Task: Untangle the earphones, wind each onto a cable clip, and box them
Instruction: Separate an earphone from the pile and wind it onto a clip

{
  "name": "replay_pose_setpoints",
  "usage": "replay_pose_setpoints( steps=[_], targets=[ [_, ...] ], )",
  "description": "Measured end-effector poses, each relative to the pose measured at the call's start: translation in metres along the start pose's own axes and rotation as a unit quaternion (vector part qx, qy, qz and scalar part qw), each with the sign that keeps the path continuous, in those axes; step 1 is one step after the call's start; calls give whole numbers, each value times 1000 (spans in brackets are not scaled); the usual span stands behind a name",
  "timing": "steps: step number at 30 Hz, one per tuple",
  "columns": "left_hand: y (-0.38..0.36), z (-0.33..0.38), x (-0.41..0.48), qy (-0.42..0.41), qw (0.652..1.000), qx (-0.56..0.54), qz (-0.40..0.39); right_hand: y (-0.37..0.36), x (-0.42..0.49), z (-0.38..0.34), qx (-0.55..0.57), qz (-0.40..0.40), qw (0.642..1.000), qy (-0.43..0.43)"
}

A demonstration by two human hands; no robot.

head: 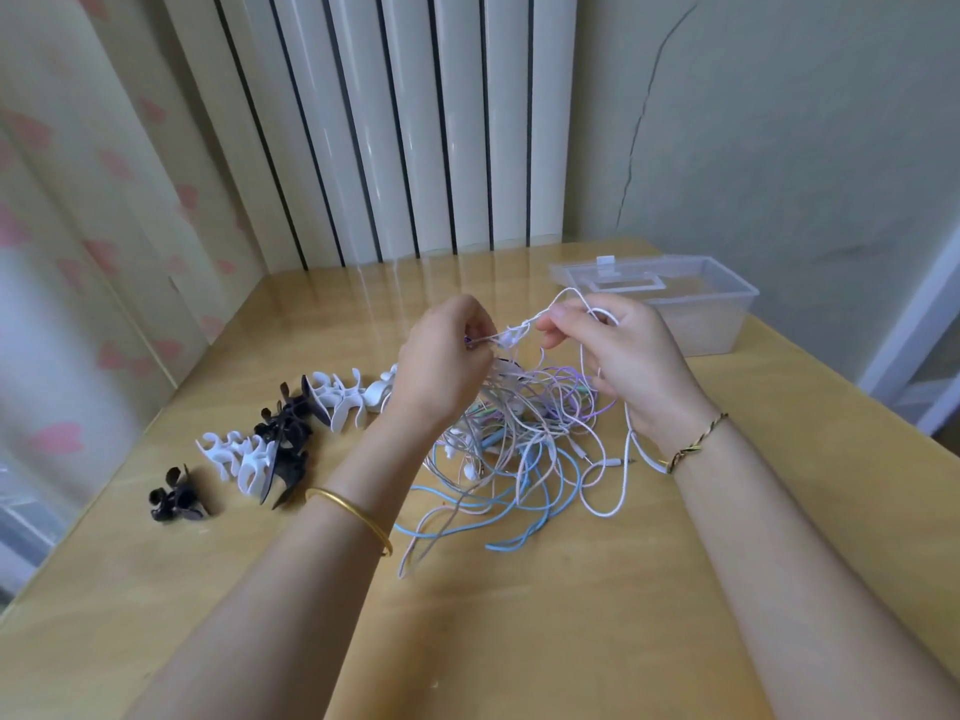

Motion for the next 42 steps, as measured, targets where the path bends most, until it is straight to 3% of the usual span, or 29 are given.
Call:
replay_pose_setpoints(
  steps=[6,8,10,14,19,23,26,32,36,38,42],
  targets=[
    [-10,-1,-6,-36,996,-18,-77,1,2,23,147,1,988,-51],
    [-18,-7,-7,3,990,26,-141,1,2,25,177,0,983,-55],
    [-19,-12,-8,54,983,-15,-174,-1,1,25,197,-2,979,-57],
    [-2,-2,-8,45,979,-178,-93,-5,0,21,206,-17,977,-43],
    [-11,17,-7,-27,987,-115,-108,-7,-2,17,153,-42,987,-29],
    [-5,2,-7,-5,999,-49,-21,21,-6,22,12,39,998,-50],
    [-7,-3,-11,-7,996,-84,11,34,-7,25,-49,55,996,-51],
    [-14,5,-16,-61,992,-109,28,26,-8,24,-136,-3,988,-78],
    [-17,11,-15,-82,992,-100,1,27,-14,-4,-223,98,970,19],
    [-17,17,-15,-99,991,-95,-5,13,-13,-6,-212,61,974,41],
    [-17,17,-17,-97,987,-124,-3,-11,-8,11,-179,-46,983,7]
  ],
)
Point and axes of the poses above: each hand's wrist, its own x-axis towards the middle knuckle, its own y-axis out of the back of the hand, z = x × y, the point moved 8 cm from there along x, towards the middle knuckle, and after that the axes turned 12 degrees about -z, right-handed, at the moved point
